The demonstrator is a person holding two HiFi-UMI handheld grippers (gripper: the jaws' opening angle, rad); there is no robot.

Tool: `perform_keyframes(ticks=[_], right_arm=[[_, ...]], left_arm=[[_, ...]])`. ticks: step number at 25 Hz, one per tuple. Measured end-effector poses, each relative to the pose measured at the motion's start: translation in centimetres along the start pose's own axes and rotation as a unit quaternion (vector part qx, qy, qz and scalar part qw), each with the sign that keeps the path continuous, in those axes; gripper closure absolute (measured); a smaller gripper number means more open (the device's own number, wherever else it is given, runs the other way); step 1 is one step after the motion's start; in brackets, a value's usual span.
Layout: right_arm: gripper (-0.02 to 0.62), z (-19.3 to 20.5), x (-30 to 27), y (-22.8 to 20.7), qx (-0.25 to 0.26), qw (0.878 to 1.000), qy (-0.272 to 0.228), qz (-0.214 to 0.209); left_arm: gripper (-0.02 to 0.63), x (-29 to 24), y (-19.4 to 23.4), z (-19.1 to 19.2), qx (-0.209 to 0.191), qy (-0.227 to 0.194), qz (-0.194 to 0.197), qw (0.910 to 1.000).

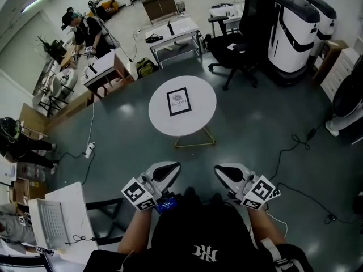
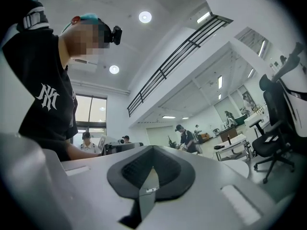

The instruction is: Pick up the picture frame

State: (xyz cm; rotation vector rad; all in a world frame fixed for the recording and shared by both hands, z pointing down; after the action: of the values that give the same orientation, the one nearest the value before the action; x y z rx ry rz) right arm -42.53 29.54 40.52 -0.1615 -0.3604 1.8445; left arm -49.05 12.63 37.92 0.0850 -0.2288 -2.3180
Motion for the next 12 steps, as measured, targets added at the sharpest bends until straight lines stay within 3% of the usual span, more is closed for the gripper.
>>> perform_keyframes(ticks=[8, 12], right_arm=[[0.595, 1.2, 1.6, -5.9, -0.006, 0.997, 0.001, 0.072], [0.595, -0.6, 1.5, -10.9, 0.002, 0.993, 0.0, 0.115]], left_arm=[[0.603, -5.8, 4.5, 0.9, 0.003, -0.004, 0.056, 0.9984], [0.603, -9.8, 8.6, 1.8, 0.023, -0.013, 0.066, 0.9975]])
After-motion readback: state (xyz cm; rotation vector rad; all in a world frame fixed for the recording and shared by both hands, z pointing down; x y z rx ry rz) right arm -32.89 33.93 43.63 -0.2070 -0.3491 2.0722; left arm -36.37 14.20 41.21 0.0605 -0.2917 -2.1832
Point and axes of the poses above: the fingertips, and each gripper's own axes: x backward along the fingers, y to its left, z out of its underside, the point moved 4 cm from there along x, backward along the fingers, and after that the axes turned 14 degrees about z, right-handed, at the moved point
